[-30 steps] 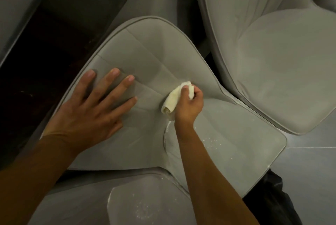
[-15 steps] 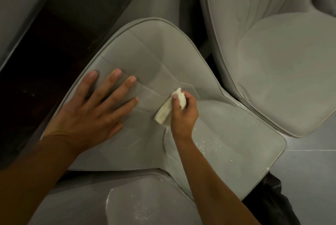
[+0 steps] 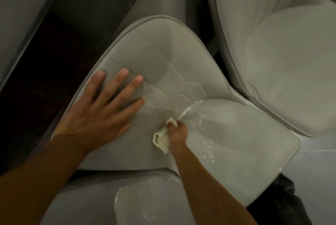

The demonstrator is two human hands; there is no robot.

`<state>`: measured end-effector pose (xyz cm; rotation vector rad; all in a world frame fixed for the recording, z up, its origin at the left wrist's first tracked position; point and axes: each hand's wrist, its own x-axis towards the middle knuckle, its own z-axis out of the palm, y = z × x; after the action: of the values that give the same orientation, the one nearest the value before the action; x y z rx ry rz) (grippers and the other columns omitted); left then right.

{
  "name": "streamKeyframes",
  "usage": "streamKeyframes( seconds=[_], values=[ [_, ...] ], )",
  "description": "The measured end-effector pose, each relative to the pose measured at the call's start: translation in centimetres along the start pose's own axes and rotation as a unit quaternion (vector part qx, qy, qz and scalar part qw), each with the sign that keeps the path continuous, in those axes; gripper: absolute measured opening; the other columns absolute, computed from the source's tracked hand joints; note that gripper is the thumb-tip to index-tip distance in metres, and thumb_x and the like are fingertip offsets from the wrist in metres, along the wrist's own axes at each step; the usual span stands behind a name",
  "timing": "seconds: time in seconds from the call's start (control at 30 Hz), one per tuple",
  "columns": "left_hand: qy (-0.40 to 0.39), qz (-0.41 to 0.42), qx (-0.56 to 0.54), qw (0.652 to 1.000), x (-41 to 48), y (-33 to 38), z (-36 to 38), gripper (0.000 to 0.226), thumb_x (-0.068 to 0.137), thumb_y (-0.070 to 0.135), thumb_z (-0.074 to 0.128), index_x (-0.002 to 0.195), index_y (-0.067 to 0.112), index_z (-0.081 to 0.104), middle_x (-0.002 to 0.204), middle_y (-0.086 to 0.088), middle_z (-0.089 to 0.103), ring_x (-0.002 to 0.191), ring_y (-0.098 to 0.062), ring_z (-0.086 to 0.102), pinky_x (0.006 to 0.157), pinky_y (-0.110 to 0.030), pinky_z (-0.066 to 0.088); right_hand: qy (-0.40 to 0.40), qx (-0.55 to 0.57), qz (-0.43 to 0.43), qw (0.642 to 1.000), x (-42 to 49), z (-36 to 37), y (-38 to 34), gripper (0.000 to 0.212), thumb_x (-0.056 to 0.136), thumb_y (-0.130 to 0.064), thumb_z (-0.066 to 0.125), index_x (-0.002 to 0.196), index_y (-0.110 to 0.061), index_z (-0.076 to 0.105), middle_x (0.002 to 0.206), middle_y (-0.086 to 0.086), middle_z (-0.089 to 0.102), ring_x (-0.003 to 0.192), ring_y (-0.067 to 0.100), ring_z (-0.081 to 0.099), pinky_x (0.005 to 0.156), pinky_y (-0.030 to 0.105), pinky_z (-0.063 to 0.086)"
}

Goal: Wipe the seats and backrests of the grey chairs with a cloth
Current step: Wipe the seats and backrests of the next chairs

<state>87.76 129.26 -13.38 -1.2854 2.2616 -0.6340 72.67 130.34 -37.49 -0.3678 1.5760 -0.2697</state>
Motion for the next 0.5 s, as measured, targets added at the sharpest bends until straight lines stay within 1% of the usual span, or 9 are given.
streamKeyframes(
  seconds=[0.03,0.1,0.17,0.23,0.27,0.33,0.4,0.43,0.5],
  values=[
    [0.003,0.0,-0.003,1.0,0.0,0.0,0.0,0.063,0.093,0.045,0.051,0.15,0.019,0.049,0.167,-0.02,0.017,0.153,-0.046,0.014,0.123,-0.063,0.004,0.009,0.041,-0.018,0.999,0.0,-0.1,-0.8,0.005,0.089,-0.015,0.069,0.093,-0.017,0.067,0.095,0.009,0.07,0.094,0.028,0.068,0.092,0.044,0.055],
    [0.008,-0.004,-0.011,1.0,-0.1,0.0,0.0,0.061,0.094,0.044,0.05,0.149,0.019,0.051,0.167,-0.02,0.017,0.152,-0.046,0.014,0.123,-0.063,0.004,0.033,0.133,-0.077,0.987,0.2,-0.6,-2.8,0.005,0.09,-0.013,0.068,0.094,-0.015,0.067,0.092,0.008,0.07,0.087,0.023,0.067,0.09,0.045,0.057],
    [0.01,-0.007,-0.012,1.0,-0.1,0.1,0.1,0.06,0.094,0.045,0.05,0.149,0.019,0.051,0.167,-0.02,0.016,0.153,-0.047,0.013,0.123,-0.063,0.003,0.056,0.178,-0.131,0.974,0.0,-1.4,-4.6,0.008,0.092,-0.018,0.067,0.1,-0.017,0.067,0.097,0.006,0.07,0.086,0.017,0.067,0.083,0.035,0.058],
    [0.008,-0.005,-0.014,1.0,-0.1,0.1,0.0,0.061,0.093,0.044,0.05,0.148,0.019,0.052,0.167,-0.021,0.016,0.153,-0.047,0.012,0.123,-0.064,0.002,0.069,0.151,-0.155,0.974,0.2,-1.8,-5.1,0.012,0.092,-0.023,0.067,0.104,-0.02,0.065,0.101,0.002,0.069,0.091,0.015,0.066,0.082,0.029,0.056],
    [0.005,-0.004,-0.015,1.0,-0.1,0.1,0.0,0.061,0.092,0.045,0.051,0.148,0.02,0.052,0.167,-0.021,0.015,0.153,-0.047,0.011,0.123,-0.064,0.002,0.07,0.121,-0.146,0.979,0.7,-1.8,-4.8,0.013,0.092,-0.023,0.066,0.104,-0.02,0.065,0.101,0.001,0.068,0.094,0.017,0.066,0.084,0.03,0.056],
    [0.001,-0.001,-0.013,1.0,-0.1,0.0,0.0,0.061,0.093,0.045,0.054,0.148,0.021,0.052,0.167,-0.02,0.014,0.153,-0.047,0.009,0.123,-0.064,0.002,0.049,0.03,-0.09,0.994,1.5,-1.8,-4.0,0.017,0.092,-0.021,0.066,0.106,-0.012,0.066,0.102,0.007,0.069,0.097,0.028,0.067,0.09,0.038,0.054],
    [0.003,-0.004,-0.012,1.0,-0.1,0.0,0.0,0.064,0.09,0.047,0.06,0.148,0.021,0.052,0.167,-0.02,0.014,0.153,-0.047,0.009,0.122,-0.065,0.003,0.017,-0.055,-0.022,0.998,2.1,-2.2,-3.7,0.026,0.09,-0.021,0.067,0.11,-0.006,0.068,0.106,0.014,0.071,0.099,0.033,0.067,0.094,0.042,0.053],
    [0.004,-0.004,-0.018,1.0,0.0,0.0,-0.1,0.065,0.089,0.047,0.063,0.147,0.021,0.052,0.167,-0.02,0.015,0.153,-0.047,0.009,0.122,-0.065,0.004,0.01,-0.064,-0.014,0.998,2.3,-2.5,-3.8,0.026,0.09,-0.022,0.068,0.111,-0.006,0.069,0.107,0.015,0.071,0.098,0.033,0.067,0.094,0.042,0.053],
    [0.005,-0.006,-0.022,1.0,0.0,-0.1,-0.3,0.064,0.088,0.046,0.063,0.146,0.021,0.054,0.167,-0.021,0.015,0.153,-0.048,0.009,0.122,-0.065,0.004,0.005,-0.032,-0.032,0.999,2.3,-3.2,-4.3,0.024,0.088,-0.02,0.071,0.109,-0.007,0.069,0.104,0.013,0.071,0.097,0.031,0.068,0.093,0.042,0.055]
  ],
)
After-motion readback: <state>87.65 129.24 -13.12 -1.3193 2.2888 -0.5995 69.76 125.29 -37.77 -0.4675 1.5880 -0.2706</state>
